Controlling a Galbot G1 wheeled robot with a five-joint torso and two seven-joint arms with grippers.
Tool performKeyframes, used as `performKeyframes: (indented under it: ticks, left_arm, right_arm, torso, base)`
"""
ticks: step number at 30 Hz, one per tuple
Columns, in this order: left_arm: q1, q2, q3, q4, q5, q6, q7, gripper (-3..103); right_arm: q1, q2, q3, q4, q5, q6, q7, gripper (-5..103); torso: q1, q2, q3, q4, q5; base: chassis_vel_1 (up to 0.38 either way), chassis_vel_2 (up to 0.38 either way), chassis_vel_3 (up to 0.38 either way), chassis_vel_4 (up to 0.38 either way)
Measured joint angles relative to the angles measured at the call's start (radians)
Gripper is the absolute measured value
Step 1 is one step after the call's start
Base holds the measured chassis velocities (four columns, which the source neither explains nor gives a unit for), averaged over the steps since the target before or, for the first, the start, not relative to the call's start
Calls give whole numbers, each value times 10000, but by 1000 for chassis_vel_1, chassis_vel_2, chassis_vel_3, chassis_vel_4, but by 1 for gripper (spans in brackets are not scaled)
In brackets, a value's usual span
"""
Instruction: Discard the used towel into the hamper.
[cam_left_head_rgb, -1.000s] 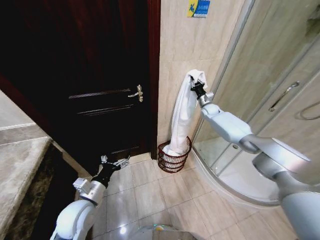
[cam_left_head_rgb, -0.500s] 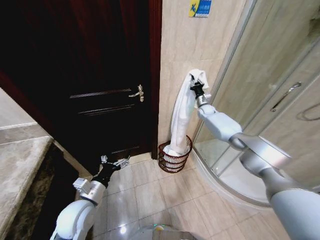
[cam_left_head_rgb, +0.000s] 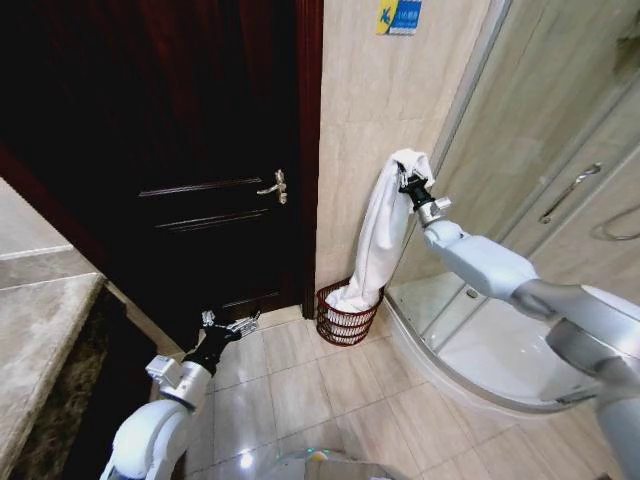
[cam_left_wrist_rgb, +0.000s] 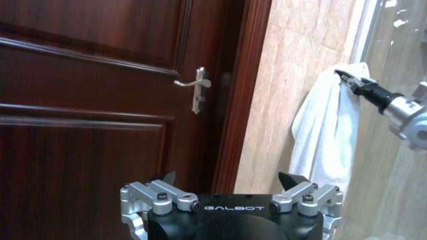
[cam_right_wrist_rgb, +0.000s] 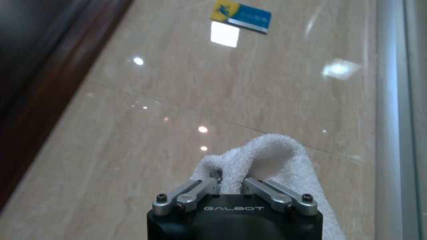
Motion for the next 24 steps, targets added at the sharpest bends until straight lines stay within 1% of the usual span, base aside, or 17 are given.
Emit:
performKeyframes:
  ticks: [1, 2, 3, 5, 6, 7, 8, 10, 11, 12, 13, 16, 18, 19, 20, 22, 24]
  left_arm:
    - [0, 0, 0, 0, 0, 0, 0, 100]
    - [0, 0, 0, 0, 0, 1, 0, 100]
    - [0, 0, 0, 0, 0, 0, 0, 100]
    - [1, 0, 0, 0, 0, 0, 0, 100]
    - [1, 0, 0, 0, 0, 0, 0, 100]
    - [1, 0, 0, 0, 0, 0, 0, 100]
    - [1, 0, 0, 0, 0, 0, 0, 100]
    - [0, 0, 0, 0, 0, 0, 0, 100]
    - [1, -1, -1, 0, 0, 0, -1, 100]
    - [1, -1, -1, 0, 0, 0, -1, 100]
    - [0, -1, 0, 0, 0, 0, 0, 100]
    - [0, 0, 0, 0, 0, 0, 0, 100]
    - [2, 0, 0, 0, 0, 0, 0, 100]
    - [-1, 0, 1, 0, 0, 0, 0, 100]
    - [-1, 0, 1, 0, 0, 0, 0, 100]
    - [0, 0, 1, 0, 0, 0, 0, 100]
    - [0, 0, 1, 0, 0, 0, 0, 100]
  right_arm:
    - [0, 0, 0, 0, 0, 0, 0, 3]
    - [-1, -401, 307, -422, -93, 44, 4, 3]
    - [-1, -698, 577, -698, -219, 66, 33, 3]
    - [-1, -1496, 1477, -1447, -815, 77, 280, 3]
    - [-1, -1496, 1477, -1447, -815, 77, 280, 3]
    - [-1, -1876, 1990, -1771, -1276, 70, 432, 3]
    - [-1, -2403, 2738, -2120, -2026, -6, 725, 3]
    - [-2, -3122, 3884, -2511, -2817, -129, 1135, 3]
    - [-1, -3392, 4431, -2639, -3082, -191, 1283, 3]
    - [-1, -3392, 4431, -2639, -3082, -191, 1283, 3]
    - [2, -3614, 4899, -2713, -3291, -246, 1441, 3]
    - [2, -3613, 5158, -2527, -3360, -328, 1563, 3]
    - [6, -3182, 5110, -2097, -3366, -327, 1593, 3]
    - [9, -2919, 4856, -1936, -3285, -268, 1582, 3]
    - [9, -2919, 4856, -1936, -3285, -268, 1582, 3]
    - [8, -2327, 4131, -1649, -2948, -132, 1477, 3]
    - [5, -1614, 3185, -1032, -2314, -178, 1468, 3]
  torso:
    - [0, 0, 0, 0, 0]
    - [1, 0, 0, 2, -2]
    - [2, 0, 0, 10, -3]
    - [2, 0, 0, 13, -10]
    - [2, 0, 0, 13, -10]
    - [2, 0, 1, 13, -9]
    - [3, -1, 1, 12, -6]
    - [2, 0, 1, 12, -10]
    - [2, 0, 1, 13, -8]
    - [2, 0, 1, 13, -8]
    - [2, 0, 1, 13, -9]
    - [2, -1, 1, 11, -7]
    - [3, 0, 1, 9, -5]
    - [1, 0, -1, 4, -8]
    - [1, 0, -1, 4, -8]
    - [1, 0, 0, 3, -2]
    - [2, -1, 1, 0, 2]
  base:
    - [0, 0, 0, 0]
    - [0, 0, 0, 0]
    - [0, 0, 0, 0]
    - [0, 0, 0, 0]
    - [0, 0, 0, 0]
    - [0, 0, 0, 0]
    - [0, 0, 0, 0]
    - [0, 0, 0, 0]
    - [0, 0, 0, 0]
    - [0, 0, 0, 0]
    - [0, 0, 0, 0]
    - [0, 0, 0, 0]
    - [0, 0, 0, 0]
    - [0, 0, 0, 0]
    - [0, 0, 0, 0]
    - [0, 0, 0, 0]
    - [0, 0, 0, 0]
